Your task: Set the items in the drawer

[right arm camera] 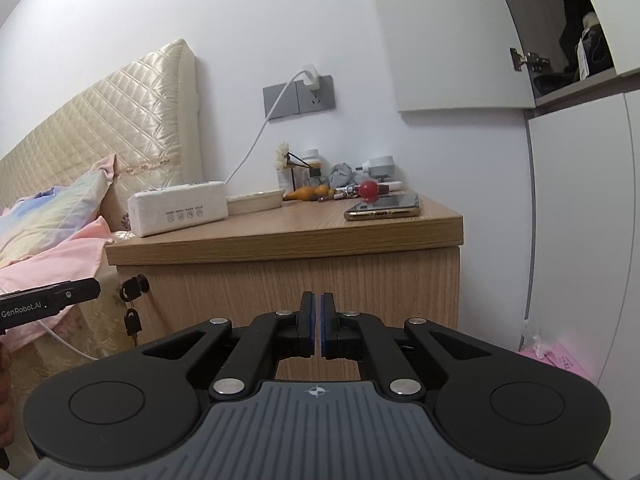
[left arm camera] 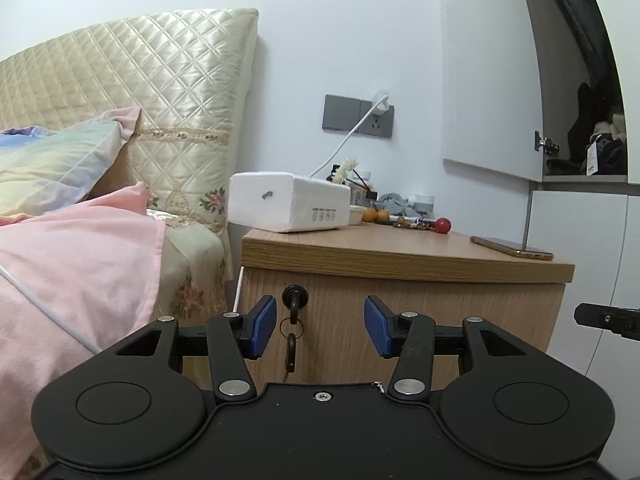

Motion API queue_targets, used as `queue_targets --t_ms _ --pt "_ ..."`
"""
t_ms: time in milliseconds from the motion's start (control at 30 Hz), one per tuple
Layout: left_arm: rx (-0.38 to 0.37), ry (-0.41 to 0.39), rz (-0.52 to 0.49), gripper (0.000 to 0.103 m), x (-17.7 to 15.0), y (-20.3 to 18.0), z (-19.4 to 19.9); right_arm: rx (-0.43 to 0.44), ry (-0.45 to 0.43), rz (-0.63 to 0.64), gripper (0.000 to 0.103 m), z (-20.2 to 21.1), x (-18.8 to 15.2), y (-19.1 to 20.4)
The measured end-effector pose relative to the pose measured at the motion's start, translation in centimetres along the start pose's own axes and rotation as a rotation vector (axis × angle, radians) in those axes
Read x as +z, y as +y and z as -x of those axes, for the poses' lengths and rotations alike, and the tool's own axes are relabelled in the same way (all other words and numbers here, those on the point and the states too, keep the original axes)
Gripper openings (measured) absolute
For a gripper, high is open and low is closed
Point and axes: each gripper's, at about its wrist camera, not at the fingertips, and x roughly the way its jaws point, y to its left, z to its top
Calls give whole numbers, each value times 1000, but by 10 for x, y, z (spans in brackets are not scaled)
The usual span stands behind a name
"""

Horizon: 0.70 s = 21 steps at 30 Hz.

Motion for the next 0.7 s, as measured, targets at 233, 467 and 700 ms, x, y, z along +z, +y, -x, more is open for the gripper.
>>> queue_targets --t_ms 233,467,700 --pt "-4 -29 -15 48 -1 -7 18 3 -47 31 3 17 -1 7" --pt "21 -40 7 48 6 3 33 10 -39 12 28 24 0 3" --pt "18 -36 4 49 9 5 43 26 -97 0 63 38 0 5"
